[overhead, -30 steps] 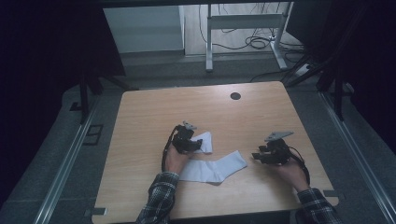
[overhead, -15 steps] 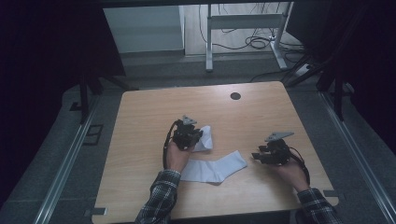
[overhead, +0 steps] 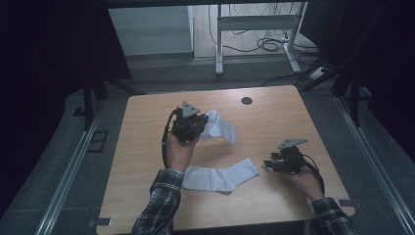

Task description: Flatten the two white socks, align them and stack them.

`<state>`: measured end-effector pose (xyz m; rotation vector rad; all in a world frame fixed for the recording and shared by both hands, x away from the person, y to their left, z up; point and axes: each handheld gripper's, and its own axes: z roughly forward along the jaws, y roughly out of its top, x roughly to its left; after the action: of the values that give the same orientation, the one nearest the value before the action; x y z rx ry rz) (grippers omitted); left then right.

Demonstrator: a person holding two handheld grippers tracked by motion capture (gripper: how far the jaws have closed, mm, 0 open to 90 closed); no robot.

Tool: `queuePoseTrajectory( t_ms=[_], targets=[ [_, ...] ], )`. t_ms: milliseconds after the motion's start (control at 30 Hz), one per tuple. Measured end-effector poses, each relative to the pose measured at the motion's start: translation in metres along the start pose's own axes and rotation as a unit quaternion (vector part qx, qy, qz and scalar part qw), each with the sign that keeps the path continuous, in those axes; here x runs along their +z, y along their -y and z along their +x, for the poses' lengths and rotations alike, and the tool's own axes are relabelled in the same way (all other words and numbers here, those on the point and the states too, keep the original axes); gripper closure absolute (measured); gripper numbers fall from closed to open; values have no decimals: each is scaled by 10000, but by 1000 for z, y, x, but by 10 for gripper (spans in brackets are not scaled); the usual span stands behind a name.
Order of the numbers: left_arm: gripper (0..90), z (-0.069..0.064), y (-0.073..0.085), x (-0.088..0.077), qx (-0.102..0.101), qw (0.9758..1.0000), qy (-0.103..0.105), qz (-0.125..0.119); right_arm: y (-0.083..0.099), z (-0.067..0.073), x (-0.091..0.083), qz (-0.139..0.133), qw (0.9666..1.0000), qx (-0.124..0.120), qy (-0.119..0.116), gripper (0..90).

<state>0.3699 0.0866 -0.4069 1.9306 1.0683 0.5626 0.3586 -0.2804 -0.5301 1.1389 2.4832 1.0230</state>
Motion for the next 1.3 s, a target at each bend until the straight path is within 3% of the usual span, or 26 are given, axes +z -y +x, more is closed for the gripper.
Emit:
queuePoseTrajectory(
  t_ms=[267,500,600,800,967,1233,1300],
  targets=[
    [829,15,61,32,-237,9972,-34,710,0,0,1,-9,10000,-14,23,474],
    [738,13,86,44,-213,9937,132,1092,-2,1,1,30,10000,5,62,483],
    [646,13,89,42,-212,9938,304,1043,-3,2,1,77,9999,-15,108,508],
    [467,17,82,27,-157,9958,343,830,-7,2,0,101,9999,71,71,581],
    [367,23,79,12,-78,9970,157,748,-15,2,-3,-20,9998,213,-60,677],
    [268,44,94,-2,-296,9967,-152,738,-32,12,1,-37,9993,210,-309,876],
    [257,48,101,-1,-328,9959,-240,809,-37,15,2,-53,9991,208,-352,882]
  ],
)
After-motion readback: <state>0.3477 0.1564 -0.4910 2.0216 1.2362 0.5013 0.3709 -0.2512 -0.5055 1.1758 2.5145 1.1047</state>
